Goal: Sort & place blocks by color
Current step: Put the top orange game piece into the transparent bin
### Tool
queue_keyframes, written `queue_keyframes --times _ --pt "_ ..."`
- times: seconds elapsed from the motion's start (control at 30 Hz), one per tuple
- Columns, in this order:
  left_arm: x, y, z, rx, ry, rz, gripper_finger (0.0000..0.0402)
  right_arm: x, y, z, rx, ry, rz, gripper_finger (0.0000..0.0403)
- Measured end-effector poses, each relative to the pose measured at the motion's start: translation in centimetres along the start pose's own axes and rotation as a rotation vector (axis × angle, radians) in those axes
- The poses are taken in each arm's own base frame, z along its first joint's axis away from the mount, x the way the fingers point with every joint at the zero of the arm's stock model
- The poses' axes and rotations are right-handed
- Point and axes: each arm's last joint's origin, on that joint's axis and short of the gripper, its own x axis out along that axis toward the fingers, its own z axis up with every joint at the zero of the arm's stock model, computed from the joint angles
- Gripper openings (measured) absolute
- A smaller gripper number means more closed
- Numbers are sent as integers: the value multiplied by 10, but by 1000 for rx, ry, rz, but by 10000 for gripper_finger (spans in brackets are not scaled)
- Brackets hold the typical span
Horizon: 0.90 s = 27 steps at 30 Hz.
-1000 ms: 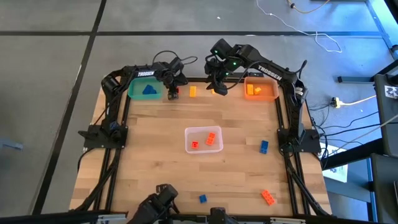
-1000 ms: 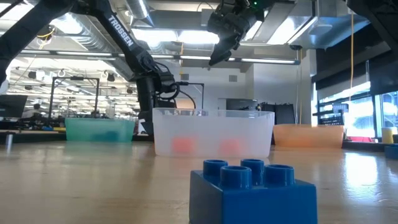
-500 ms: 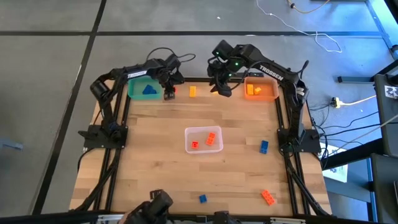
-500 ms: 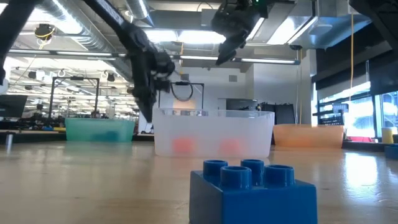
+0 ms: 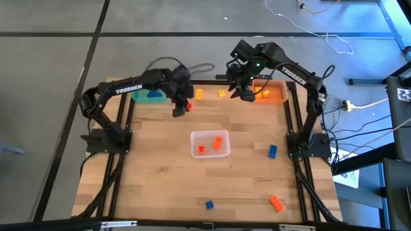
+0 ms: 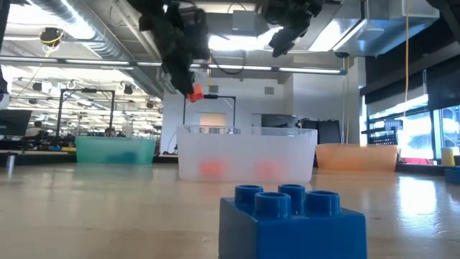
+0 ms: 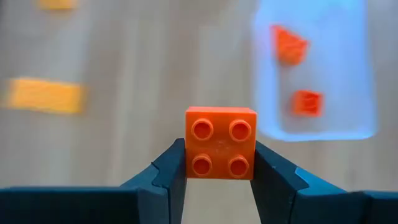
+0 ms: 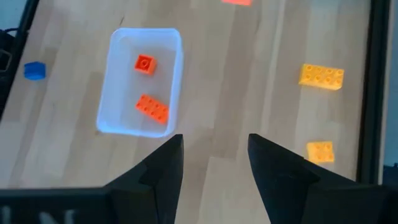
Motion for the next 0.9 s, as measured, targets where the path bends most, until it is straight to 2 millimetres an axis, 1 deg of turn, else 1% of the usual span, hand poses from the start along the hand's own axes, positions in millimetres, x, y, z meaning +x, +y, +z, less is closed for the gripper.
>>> queue_keyframes --times 0.1,0.17,0.3,0.37,0.43,0.6,0.67,0.83,0.9 --pt "11 -28 6 -4 22 -79 131 -4 3 -2 -2 6 4 181" --pt "22 -48 13 19 14 -115 131 -6 6 -4 -22 14 24 181" --pt "44 -85 21 35 23 -117 131 -6 9 -7 -40 22 78 181" --pt "53 -99 23 24 23 -115 131 -7 12 -9 -58 29 116 181" --pt "65 -109 25 1 19 -104 131 -7 13 -8 -89 -1 152 181" --pt "93 -125 24 -54 48 -45 131 -13 19 -7 -130 -61 190 181" --pt "104 -126 21 -73 80 -21 131 -16 21 -8 -131 -66 185 181" --pt "123 -125 16 -78 131 -10 131 -28 30 -9 -140 -89 165 181" --pt "129 -124 14 -76 140 -8 140 -33 33 -10 -139 -98 157 181"
